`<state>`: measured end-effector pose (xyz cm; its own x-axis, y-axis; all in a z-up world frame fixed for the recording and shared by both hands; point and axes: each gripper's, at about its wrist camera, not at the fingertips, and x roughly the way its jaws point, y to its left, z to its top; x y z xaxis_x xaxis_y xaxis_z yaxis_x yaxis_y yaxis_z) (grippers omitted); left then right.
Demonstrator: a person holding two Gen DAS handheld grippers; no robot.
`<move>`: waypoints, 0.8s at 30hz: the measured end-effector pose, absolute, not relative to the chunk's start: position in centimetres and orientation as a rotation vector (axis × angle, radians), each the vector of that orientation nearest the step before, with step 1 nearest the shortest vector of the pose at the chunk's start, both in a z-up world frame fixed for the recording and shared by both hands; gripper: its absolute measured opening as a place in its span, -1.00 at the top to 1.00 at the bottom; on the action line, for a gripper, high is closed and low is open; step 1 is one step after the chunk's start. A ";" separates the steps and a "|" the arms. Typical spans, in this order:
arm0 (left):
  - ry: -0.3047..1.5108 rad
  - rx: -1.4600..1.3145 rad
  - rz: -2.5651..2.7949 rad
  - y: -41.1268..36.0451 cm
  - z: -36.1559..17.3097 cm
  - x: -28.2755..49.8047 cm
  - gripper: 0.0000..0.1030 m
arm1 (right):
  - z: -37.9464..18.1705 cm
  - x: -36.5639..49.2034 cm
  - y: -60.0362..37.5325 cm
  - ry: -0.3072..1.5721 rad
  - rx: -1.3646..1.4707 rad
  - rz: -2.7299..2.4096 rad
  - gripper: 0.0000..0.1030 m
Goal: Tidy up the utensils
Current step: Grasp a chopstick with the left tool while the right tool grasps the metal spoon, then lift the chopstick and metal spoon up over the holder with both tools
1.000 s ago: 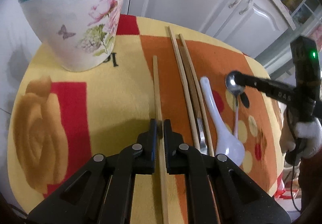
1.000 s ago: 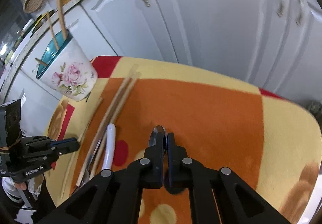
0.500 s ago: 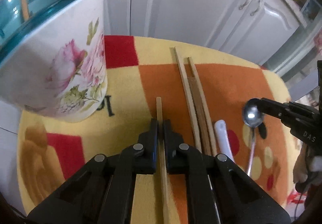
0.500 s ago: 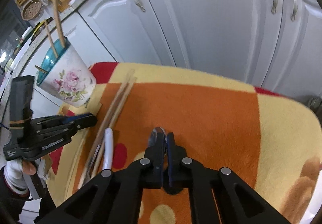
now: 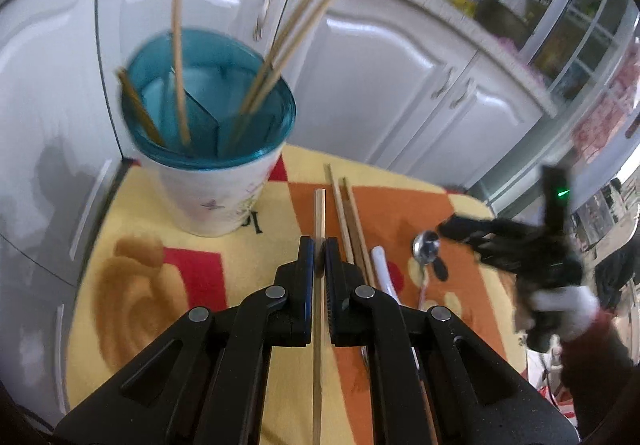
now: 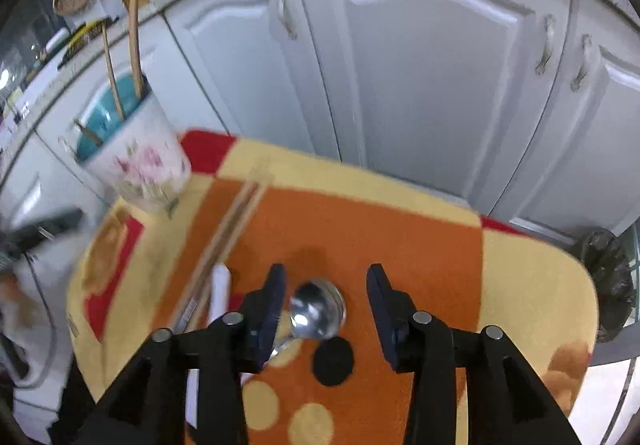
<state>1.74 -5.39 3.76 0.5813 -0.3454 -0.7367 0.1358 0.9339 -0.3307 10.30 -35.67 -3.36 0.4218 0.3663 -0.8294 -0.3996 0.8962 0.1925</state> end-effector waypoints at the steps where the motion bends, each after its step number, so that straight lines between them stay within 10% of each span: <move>1: 0.902 -0.255 -0.283 -5.3 4.2 1.5 0.92 | -4.3 10.5 -35.6 1.046 -0.044 0.476 0.39; 5: 0.874 -0.285 -0.272 -4.3 5.6 0.3 0.92 | -6.4 10.9 -35.7 1.078 0.037 0.480 0.90; 24: 0.614 -0.312 -0.244 -0.3 16.7 -1.2 0.92 | 11.8 7.2 -33.3 0.672 -0.042 0.530 0.95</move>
